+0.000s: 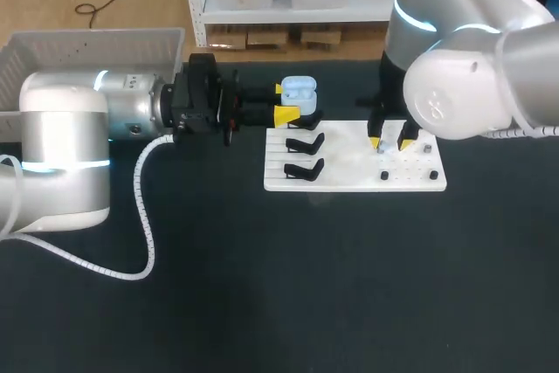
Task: Pick up each earbud case from the left stands, insert the matching earbuds, close the lid, and place the case in the box.
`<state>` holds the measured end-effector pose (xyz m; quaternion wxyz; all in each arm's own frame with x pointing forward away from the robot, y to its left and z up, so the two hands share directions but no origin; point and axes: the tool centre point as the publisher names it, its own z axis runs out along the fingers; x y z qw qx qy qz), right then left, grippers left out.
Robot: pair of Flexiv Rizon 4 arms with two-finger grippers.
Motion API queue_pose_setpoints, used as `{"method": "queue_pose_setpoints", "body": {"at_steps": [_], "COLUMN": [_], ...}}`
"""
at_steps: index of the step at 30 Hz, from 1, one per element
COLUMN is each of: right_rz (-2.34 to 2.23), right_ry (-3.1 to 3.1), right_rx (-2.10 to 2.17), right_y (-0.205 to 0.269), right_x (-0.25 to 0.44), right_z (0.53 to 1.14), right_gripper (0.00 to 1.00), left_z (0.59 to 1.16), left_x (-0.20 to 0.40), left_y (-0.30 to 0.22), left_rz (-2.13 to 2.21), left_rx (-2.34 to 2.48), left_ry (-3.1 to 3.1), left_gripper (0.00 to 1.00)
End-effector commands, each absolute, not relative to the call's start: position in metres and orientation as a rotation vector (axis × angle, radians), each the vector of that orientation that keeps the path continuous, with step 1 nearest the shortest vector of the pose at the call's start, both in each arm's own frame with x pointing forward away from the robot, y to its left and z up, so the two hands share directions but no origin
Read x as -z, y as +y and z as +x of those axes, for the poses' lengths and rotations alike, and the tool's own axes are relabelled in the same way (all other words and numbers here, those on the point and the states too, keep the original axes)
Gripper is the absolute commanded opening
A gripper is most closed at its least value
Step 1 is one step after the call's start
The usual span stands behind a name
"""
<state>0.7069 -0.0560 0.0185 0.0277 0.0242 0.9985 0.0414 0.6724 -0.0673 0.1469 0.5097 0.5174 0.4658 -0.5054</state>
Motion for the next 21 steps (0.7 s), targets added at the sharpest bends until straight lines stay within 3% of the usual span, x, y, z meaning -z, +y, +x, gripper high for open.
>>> {"method": "queue_pose_setpoints", "body": {"at_steps": [1, 9, 21], "right_rz": [0.07, 0.063, 0.075], "right_ry": [3.074, 3.063, 3.061], "right_rx": [-0.139, -0.149, -0.161], "right_y": [-0.0558, -0.0542, -0.054], "right_x": [-0.0169, -0.0171, -0.0139], "right_z": [0.704, 0.7051, 0.7057], "right_gripper": [0.38, 0.36, 0.26], "left_z": [0.6733, 0.6733, 0.6733], "left_x": [-0.1466, -0.1466, -0.1466], "left_y": [-0.0675, -0.0675, -0.0675], "left_rz": [1.247, 1.247, 1.247], "left_rx": [1.218, 1.218, 1.218], "left_ry": [1.121, 1.121, 1.121], "left_gripper": [0.0, 0.0, 0.0]}}
